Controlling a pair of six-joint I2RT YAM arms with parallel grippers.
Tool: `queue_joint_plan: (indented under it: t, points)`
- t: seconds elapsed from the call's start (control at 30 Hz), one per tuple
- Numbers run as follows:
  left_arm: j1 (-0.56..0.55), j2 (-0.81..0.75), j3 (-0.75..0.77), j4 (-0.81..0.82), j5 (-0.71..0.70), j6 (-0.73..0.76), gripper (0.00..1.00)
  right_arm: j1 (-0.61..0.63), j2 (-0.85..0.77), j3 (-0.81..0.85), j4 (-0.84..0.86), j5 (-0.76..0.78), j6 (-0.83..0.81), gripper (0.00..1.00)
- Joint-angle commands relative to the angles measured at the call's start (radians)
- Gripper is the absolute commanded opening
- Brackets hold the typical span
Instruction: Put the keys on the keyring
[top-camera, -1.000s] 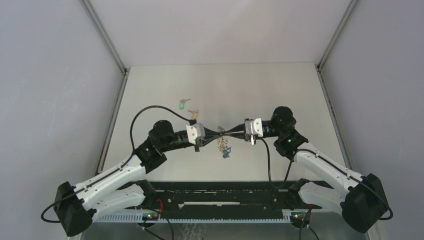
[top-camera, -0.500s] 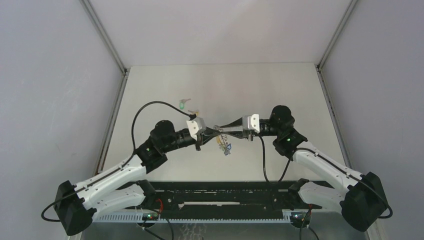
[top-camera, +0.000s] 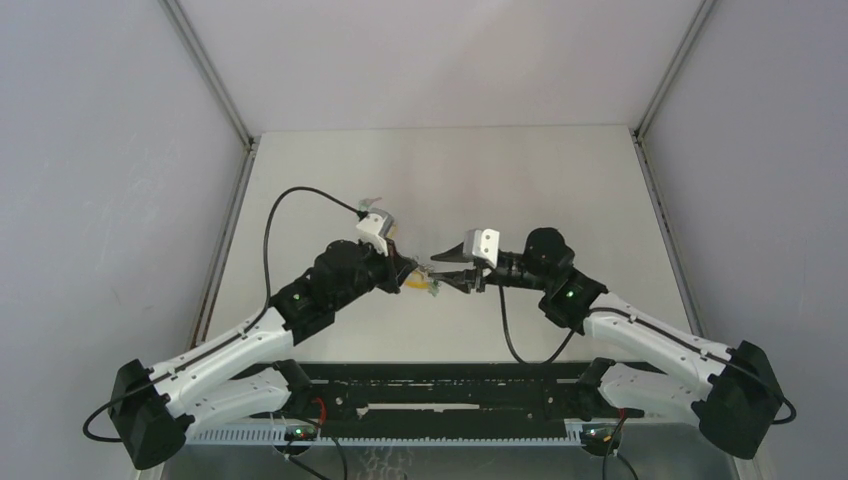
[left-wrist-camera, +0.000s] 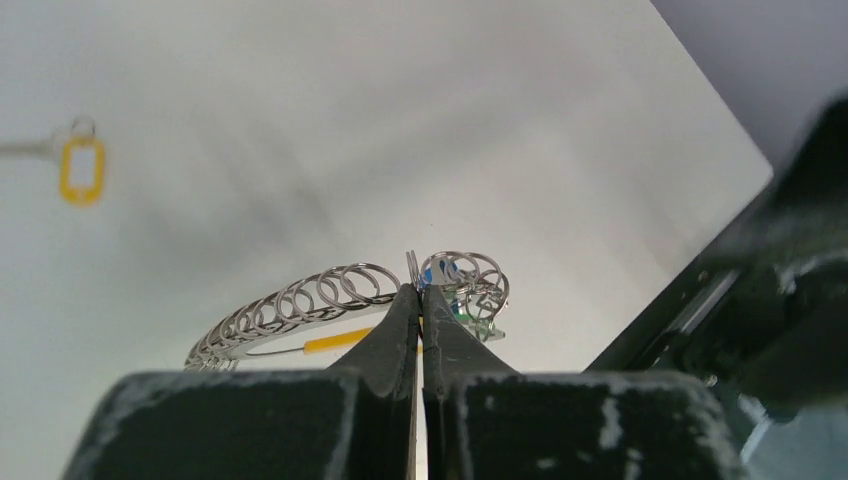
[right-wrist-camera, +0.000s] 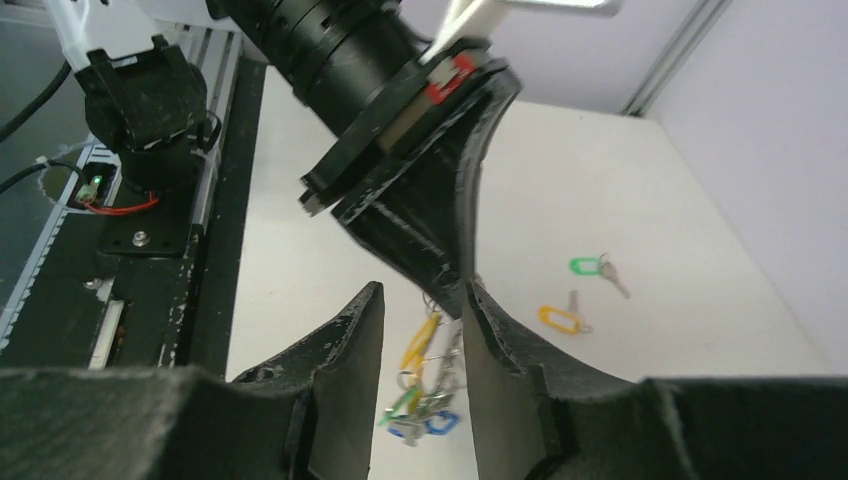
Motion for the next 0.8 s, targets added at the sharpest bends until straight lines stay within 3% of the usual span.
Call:
queue_joint_plan:
  t: [0.0,0.27,0.5,0.67,0.77]
  points:
    - [-0.004,-0.014,0.024,-0.038,-0.2,-0.294,0.0,0.079,0.048,-0.029,0.054,0.131,0.066,0.34]
    - [-0.004,0.076,0.209,-0.381,-0.354,-0.637,0.0,0.156,0.147,-0.087,0.199,0.258,0.022,0.34]
    - [-0.003,0.084,0.219,-0.396,-0.343,-0.809,0.0,0.183,0.247,-0.093,0.314,0.281,-0.023,0.34]
    - [-0.003,0.064,0.197,-0.354,-0.342,-0.778,0.0,0.176,0.283,-0.106,0.348,0.319,-0.053,0.34]
    - [-0.003,0.061,0.197,-0.345,-0.309,-0.706,0.0,0.115,0.253,-0.107,0.266,0.219,-0.064,0.36]
